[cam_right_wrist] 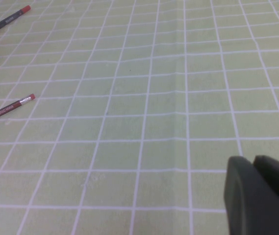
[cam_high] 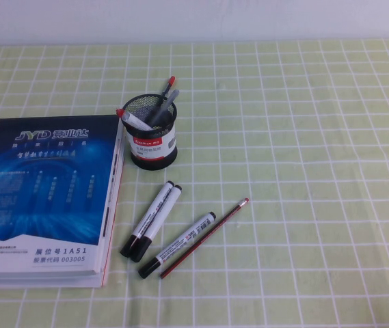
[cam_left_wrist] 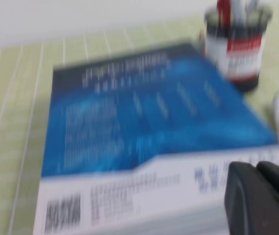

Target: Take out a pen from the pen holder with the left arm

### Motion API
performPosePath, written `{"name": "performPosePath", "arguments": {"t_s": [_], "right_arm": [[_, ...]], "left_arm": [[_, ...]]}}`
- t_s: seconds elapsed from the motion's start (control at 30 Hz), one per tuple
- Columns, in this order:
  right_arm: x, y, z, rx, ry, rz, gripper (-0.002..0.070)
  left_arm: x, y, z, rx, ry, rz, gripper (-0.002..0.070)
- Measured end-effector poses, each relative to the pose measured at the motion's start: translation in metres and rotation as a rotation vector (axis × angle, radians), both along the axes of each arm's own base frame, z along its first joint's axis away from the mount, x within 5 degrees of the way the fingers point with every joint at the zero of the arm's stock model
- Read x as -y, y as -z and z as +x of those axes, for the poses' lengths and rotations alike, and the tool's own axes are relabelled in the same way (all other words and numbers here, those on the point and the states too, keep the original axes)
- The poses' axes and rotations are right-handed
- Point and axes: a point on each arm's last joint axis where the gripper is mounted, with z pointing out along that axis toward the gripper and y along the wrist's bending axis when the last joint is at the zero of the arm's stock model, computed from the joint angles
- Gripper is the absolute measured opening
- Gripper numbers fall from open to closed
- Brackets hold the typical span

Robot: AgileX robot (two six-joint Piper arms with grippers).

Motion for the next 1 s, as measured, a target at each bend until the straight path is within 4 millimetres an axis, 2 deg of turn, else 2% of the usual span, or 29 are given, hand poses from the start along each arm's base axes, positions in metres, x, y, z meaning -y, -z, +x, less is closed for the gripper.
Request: {"name": "performPosePath", "arguments": {"t_s": [0.23, 0.43, 0.53, 0.67, 0.87, 1.0], "right_arm": [[0.0, 0.0, 0.0, 0.0, 0.0, 0.0, -0.0015], [0.0, 0.0, 0.0, 0.0, 0.0, 0.0, -0.0015], [0.0, 0.0, 0.0, 0.0, 0.0, 0.0, -0.0015], [0.0, 0.0, 0.0, 0.0, 0.0, 0.0, -0.0015], [0.0, 0.0, 0.0, 0.0, 0.0, 0.0, -0.0015], [0.0, 0.0, 0.0, 0.0, 0.0, 0.0, -0.0015]], "left_arm": [[0.005, -0.034, -0.001, 0.316, 0.049, -0.256, -0.0002], [0.006, -0.069, -0.016, 0.71, 0.152, -0.398, -0.0002], [0.005, -0.078, -0.024, 0.832, 0.187, -0.435, -0.0002], [0.004, -0.088, -0.027, 0.852, 0.189, -0.44, -0.0002], [0.0, -0.12, -0.033, 0.827, 0.149, -0.393, -0.0002], [-0.001, -0.133, -0.038, 0.868, 0.14, -0.368, -0.0002]]}}
